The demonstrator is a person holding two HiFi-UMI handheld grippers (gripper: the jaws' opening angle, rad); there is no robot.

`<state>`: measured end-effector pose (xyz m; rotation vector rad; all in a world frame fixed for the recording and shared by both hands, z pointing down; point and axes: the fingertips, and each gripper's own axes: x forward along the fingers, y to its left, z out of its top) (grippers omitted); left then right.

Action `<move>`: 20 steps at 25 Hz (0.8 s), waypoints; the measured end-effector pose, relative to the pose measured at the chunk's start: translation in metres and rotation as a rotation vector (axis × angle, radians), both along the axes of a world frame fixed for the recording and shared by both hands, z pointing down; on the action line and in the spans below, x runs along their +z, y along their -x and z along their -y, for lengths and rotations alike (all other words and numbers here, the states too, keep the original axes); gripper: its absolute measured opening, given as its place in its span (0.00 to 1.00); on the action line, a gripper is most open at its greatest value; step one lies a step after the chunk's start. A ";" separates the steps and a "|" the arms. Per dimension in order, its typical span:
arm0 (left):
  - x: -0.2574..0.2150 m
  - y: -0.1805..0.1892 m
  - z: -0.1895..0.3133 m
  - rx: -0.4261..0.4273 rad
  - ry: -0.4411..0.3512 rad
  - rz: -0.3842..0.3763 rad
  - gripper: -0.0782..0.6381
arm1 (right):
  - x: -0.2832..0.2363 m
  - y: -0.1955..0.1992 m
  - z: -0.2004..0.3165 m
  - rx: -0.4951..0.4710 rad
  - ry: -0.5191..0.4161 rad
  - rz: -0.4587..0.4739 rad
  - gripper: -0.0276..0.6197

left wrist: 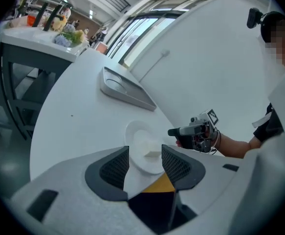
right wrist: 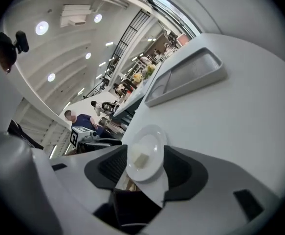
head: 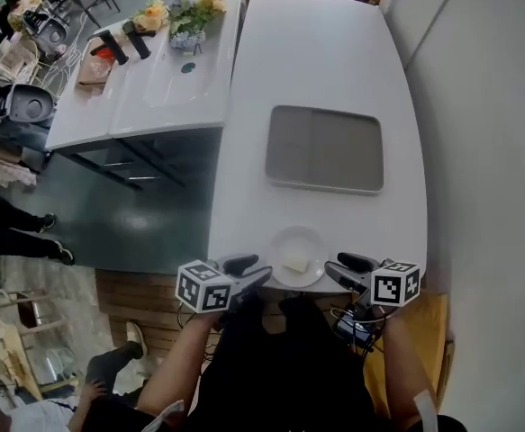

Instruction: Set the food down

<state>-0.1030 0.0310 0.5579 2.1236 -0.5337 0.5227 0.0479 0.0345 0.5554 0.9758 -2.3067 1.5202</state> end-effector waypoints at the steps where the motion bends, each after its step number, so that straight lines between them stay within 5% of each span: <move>1: 0.005 0.000 0.000 0.001 0.015 0.025 0.36 | 0.008 0.001 -0.001 -0.019 0.025 -0.012 0.36; 20: 0.038 -0.016 0.000 0.009 0.136 0.172 0.33 | 0.040 0.014 -0.002 -0.112 0.245 0.037 0.29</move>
